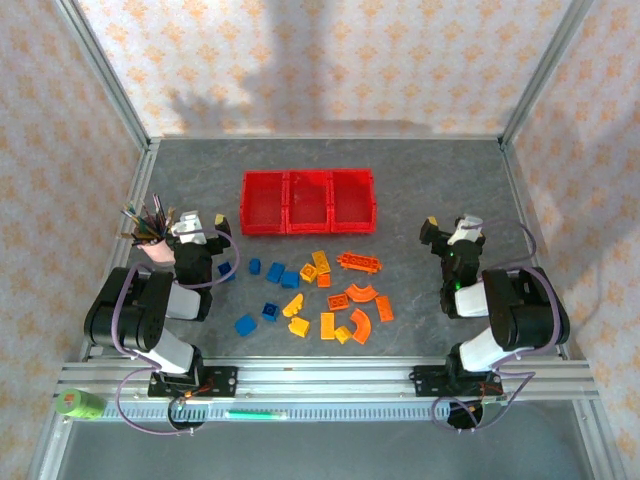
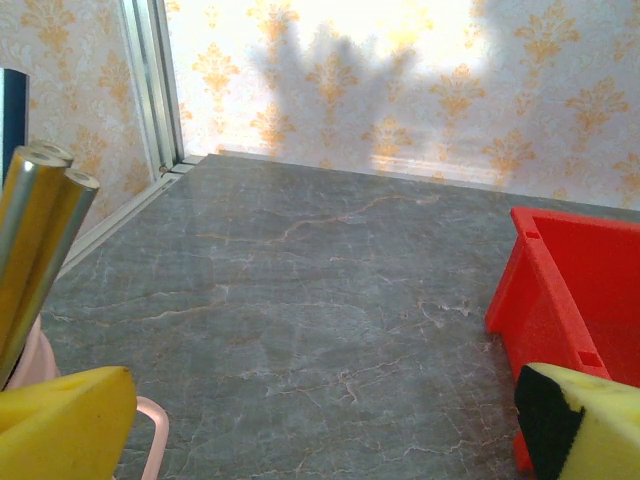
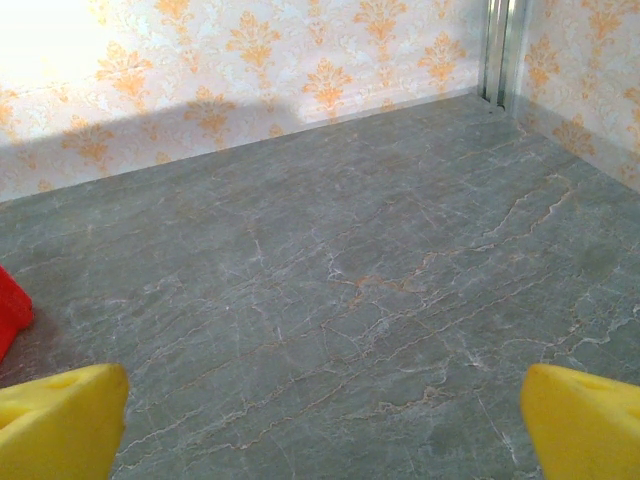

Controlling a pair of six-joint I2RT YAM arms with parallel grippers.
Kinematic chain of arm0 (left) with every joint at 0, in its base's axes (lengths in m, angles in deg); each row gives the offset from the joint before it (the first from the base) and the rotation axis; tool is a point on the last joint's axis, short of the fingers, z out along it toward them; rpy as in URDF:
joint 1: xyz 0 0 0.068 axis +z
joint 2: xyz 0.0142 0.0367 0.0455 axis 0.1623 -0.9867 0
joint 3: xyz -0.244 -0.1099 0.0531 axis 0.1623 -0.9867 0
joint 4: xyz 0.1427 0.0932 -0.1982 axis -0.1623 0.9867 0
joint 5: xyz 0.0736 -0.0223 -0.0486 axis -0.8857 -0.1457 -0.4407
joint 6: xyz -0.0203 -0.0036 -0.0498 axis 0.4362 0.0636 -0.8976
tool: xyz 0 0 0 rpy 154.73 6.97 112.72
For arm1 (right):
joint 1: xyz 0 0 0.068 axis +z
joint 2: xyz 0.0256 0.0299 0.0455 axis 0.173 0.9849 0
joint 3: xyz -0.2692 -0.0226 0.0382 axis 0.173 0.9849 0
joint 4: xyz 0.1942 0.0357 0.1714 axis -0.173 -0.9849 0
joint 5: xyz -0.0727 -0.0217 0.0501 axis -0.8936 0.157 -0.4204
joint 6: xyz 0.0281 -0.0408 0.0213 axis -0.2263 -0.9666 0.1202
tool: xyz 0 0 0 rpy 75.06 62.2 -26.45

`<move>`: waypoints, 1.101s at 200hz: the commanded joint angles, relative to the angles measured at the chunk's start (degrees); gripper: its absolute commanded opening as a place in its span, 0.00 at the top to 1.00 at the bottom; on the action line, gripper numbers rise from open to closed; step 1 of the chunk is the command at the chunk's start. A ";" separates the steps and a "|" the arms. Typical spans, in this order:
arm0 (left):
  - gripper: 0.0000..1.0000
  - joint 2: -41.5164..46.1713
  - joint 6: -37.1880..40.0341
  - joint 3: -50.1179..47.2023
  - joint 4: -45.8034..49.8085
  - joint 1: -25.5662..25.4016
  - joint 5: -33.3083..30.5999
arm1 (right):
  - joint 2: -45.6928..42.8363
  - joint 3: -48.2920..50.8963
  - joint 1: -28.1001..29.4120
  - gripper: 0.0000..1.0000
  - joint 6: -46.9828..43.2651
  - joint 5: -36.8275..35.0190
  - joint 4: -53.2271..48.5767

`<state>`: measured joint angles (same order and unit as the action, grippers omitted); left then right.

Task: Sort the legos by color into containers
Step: Pick up the lego from the center of the table.

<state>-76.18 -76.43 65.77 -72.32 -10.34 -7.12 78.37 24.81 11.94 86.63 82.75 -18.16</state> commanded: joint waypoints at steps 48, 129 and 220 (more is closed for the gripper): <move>0.00 15.12 -3.29 -0.84 10.26 0.57 -2.69 | -10.71 -4.93 0.04 0.00 1.96 -2.54 -14.13; 0.00 31.36 -21.63 2.09 31.07 0.56 -2.96 | -24.89 -13.04 -1.11 0.00 27.10 -4.58 -47.22; 0.01 37.16 -30.79 8.05 52.40 0.14 13.07 | -24.75 -18.69 3.55 0.00 25.22 9.54 -57.24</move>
<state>-41.45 -104.05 72.02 -27.80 -10.32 -1.50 53.19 8.57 13.23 111.50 88.58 -71.43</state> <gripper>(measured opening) 0.993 0.996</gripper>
